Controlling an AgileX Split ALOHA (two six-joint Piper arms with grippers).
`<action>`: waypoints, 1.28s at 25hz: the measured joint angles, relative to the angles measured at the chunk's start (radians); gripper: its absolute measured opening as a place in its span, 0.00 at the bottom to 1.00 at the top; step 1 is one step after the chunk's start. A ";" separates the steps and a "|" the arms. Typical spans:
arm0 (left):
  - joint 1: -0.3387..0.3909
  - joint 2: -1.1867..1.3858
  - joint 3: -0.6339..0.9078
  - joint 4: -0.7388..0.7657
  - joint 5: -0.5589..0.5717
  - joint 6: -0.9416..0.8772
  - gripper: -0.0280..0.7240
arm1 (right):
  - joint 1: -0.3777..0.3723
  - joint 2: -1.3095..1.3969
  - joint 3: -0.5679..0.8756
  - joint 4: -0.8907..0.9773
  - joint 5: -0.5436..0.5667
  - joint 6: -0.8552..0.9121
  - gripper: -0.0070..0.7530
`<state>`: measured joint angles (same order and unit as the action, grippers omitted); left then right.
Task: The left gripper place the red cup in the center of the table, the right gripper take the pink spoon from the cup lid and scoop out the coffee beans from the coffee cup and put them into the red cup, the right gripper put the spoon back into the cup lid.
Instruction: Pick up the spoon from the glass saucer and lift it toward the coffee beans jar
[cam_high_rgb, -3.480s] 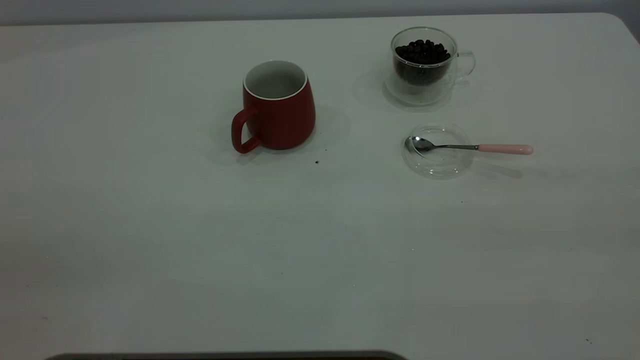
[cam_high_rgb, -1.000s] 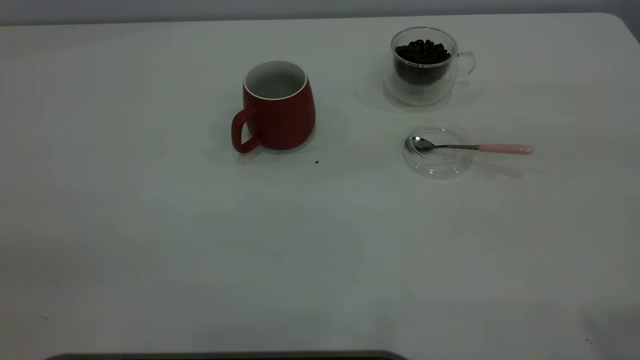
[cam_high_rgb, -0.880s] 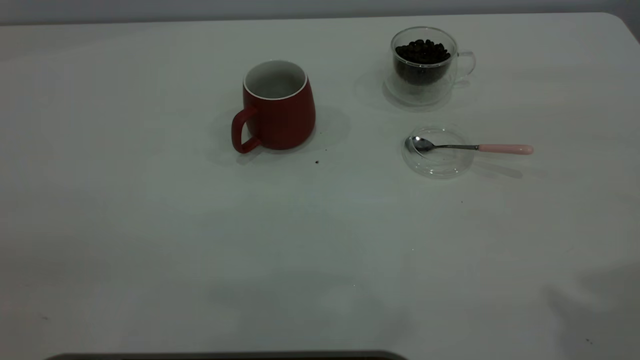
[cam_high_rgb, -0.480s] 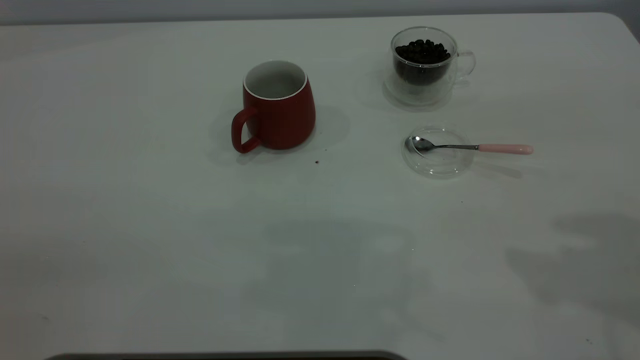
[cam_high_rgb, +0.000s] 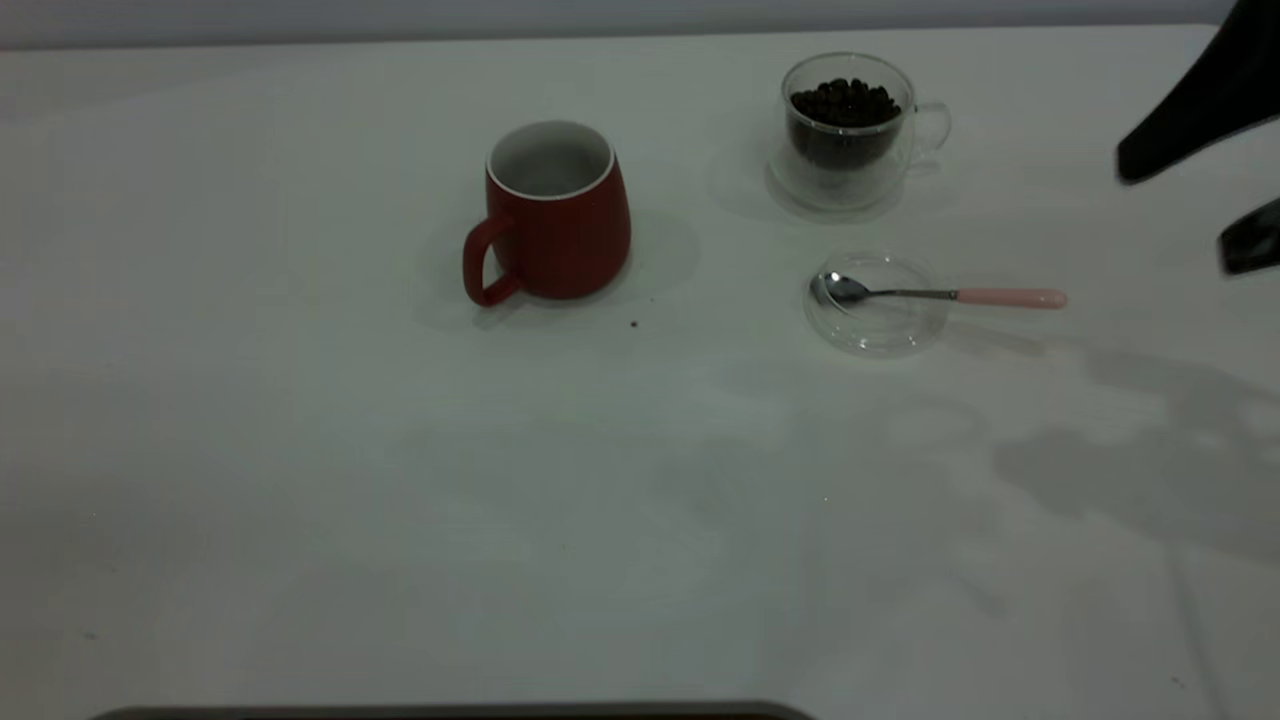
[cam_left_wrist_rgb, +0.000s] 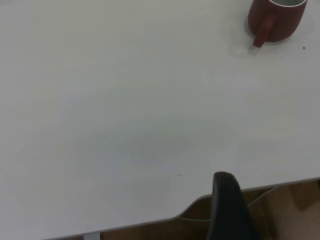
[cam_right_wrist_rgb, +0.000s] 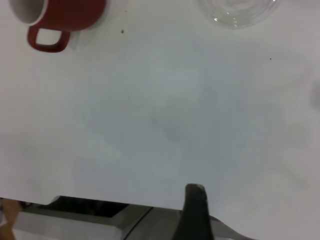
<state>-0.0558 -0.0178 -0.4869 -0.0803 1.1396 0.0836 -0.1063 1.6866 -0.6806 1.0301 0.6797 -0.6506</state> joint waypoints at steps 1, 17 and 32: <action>0.000 0.000 0.000 0.000 0.000 0.000 0.69 | -0.001 0.035 0.000 0.036 -0.007 -0.036 0.93; 0.000 0.000 0.000 0.000 0.000 0.000 0.69 | -0.005 0.448 -0.016 0.746 -0.024 -0.730 0.92; 0.000 0.000 0.000 -0.001 0.000 0.000 0.69 | -0.106 0.660 -0.158 0.771 0.093 -0.870 0.91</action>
<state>-0.0558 -0.0178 -0.4869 -0.0812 1.1396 0.0836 -0.2124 2.3469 -0.8384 1.8015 0.7723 -1.5210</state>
